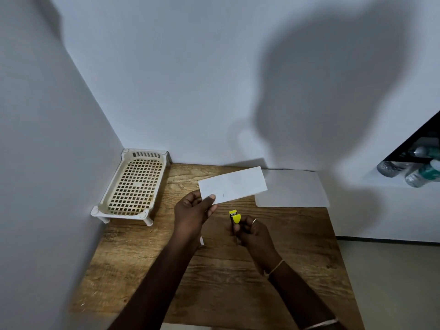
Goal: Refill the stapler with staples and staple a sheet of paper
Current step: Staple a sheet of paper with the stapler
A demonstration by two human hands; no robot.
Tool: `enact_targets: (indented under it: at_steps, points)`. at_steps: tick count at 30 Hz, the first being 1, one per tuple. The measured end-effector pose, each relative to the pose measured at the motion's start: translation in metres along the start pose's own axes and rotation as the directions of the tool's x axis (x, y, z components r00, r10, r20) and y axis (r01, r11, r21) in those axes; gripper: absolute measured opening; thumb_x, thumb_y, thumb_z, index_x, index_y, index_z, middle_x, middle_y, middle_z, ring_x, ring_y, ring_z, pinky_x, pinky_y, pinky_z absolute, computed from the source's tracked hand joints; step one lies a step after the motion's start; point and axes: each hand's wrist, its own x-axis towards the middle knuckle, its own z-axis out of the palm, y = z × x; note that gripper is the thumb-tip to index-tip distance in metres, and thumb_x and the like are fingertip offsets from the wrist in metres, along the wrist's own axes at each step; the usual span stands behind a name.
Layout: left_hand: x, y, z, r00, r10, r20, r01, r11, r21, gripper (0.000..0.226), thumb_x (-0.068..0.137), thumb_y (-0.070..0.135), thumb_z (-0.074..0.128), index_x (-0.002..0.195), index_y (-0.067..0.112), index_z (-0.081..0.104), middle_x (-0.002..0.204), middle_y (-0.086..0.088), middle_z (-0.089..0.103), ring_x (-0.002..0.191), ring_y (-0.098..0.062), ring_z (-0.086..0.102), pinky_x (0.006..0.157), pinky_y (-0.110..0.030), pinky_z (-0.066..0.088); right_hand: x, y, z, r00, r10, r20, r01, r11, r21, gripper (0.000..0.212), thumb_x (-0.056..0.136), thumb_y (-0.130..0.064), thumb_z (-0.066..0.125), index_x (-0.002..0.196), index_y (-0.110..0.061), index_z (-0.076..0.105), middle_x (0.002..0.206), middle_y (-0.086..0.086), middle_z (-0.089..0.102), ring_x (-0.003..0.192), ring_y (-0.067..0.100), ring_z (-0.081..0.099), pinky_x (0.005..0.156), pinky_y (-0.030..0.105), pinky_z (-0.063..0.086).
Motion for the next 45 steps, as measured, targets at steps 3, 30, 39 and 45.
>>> enact_targets:
  at_steps: [3, 30, 39, 45]
  points:
    - [-0.002, 0.004, 0.003, 1.0, 0.002, 0.007, -0.001, 1.0, -0.009, 0.024, 0.086, 0.002, 0.077, 0.11, 0.003, 0.072, 0.102, -0.012, 0.08, 0.098, -0.023, 0.077, 0.076, -0.025, 0.061, -0.001, -0.015, 0.003, 0.999, 0.041, -0.001, -0.041, 0.995, 0.093, 0.019, 0.094, 0.0, 0.064, 0.112, -0.004, 0.069, 0.096, 0.014, 0.075, 0.088, 0.017, 0.069, 0.077, 0.041, 0.058]
    - [-0.016, 0.001, 0.016, 0.981, 0.164, 0.099, -0.178, 0.974, 0.141, 0.018, 0.088, 0.002, 0.075, 0.105, 0.009, 0.075, 0.096, -0.011, 0.08, 0.087, -0.025, 0.078, 0.068, -0.026, 0.061, 0.001, -0.05, 0.023, 0.997, 0.065, -0.037, -0.048, 0.938, 0.343, 0.039, 0.081, -0.037, 0.075, 0.108, -0.009, 0.074, 0.102, 0.013, 0.076, 0.083, 0.021, 0.073, 0.067, 0.032, 0.058]
    - [-0.017, -0.001, 0.014, 0.98, 0.171, 0.098, -0.183, 0.974, 0.135, 0.018, 0.089, 0.002, 0.074, 0.104, 0.01, 0.072, 0.095, -0.012, 0.08, 0.086, -0.023, 0.078, 0.068, -0.025, 0.06, 0.001, -0.052, 0.019, 0.996, 0.075, -0.057, -0.051, 0.934, 0.353, 0.041, 0.081, -0.04, 0.072, 0.106, -0.007, 0.072, 0.099, 0.014, 0.077, 0.079, 0.022, 0.074, 0.066, 0.031, 0.058]
    - [-0.015, -0.003, 0.013, 0.975, 0.211, 0.071, -0.22, 0.962, 0.164, 0.035, 0.089, 0.005, 0.075, 0.114, 0.019, 0.055, 0.097, -0.016, 0.078, 0.086, -0.032, 0.077, 0.078, -0.04, 0.062, -0.001, -0.053, 0.018, 0.996, 0.077, -0.046, -0.058, 0.942, 0.33, 0.043, 0.08, -0.04, 0.071, 0.11, -0.009, 0.071, 0.094, 0.005, 0.078, 0.078, 0.021, 0.074, 0.066, 0.029, 0.057]
